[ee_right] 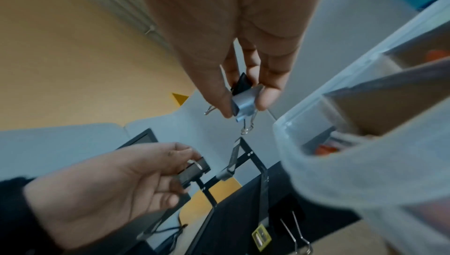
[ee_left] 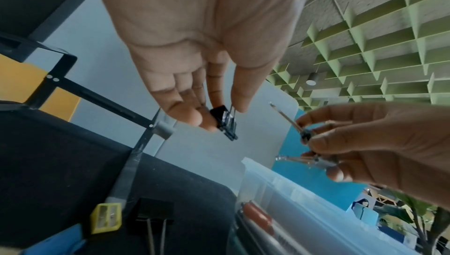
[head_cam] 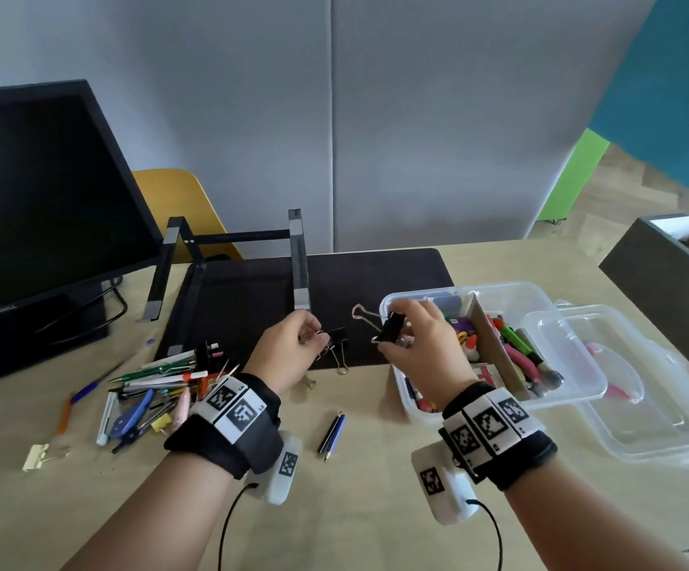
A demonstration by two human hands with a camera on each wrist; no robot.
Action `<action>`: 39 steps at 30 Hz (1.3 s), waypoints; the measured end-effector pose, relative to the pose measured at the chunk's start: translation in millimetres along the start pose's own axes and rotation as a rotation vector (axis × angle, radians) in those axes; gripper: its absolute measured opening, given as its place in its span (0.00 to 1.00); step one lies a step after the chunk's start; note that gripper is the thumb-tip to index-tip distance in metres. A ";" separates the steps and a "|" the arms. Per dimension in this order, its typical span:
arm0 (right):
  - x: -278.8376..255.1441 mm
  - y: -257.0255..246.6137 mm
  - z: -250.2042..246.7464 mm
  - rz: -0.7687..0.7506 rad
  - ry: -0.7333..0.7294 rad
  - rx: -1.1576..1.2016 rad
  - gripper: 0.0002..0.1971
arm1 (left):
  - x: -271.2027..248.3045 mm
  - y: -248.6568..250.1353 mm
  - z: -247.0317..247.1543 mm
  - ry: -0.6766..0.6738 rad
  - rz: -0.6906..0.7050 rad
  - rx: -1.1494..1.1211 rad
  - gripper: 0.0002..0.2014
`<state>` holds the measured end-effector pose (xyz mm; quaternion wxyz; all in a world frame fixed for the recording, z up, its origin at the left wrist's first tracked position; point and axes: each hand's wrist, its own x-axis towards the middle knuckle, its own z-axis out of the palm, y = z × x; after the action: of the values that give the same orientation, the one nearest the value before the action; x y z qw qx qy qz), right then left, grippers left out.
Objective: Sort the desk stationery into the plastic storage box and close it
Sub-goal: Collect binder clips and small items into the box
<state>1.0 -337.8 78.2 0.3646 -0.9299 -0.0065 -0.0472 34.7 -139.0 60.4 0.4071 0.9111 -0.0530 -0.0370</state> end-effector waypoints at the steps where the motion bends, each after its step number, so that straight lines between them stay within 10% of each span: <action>1: 0.1 8.0 -7.1 0.034 0.030 0.033 0.21 | -0.3 6.9 2.5 0.003 0.003 -0.019 0.03; 10: -0.3 84.0 -41.2 0.325 0.096 0.233 0.21 | -1.9 45.5 32.2 -0.003 0.008 -0.032 0.08; 39: 7.9 111.4 -56.2 0.305 -0.342 0.212 0.10 | 2.9 77.5 81.2 0.019 0.003 0.007 0.13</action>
<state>9.4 -457.8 44.4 0.4568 -0.8711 0.0676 0.1673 23.4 -250.7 64.1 0.4046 0.9127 -0.0506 -0.0274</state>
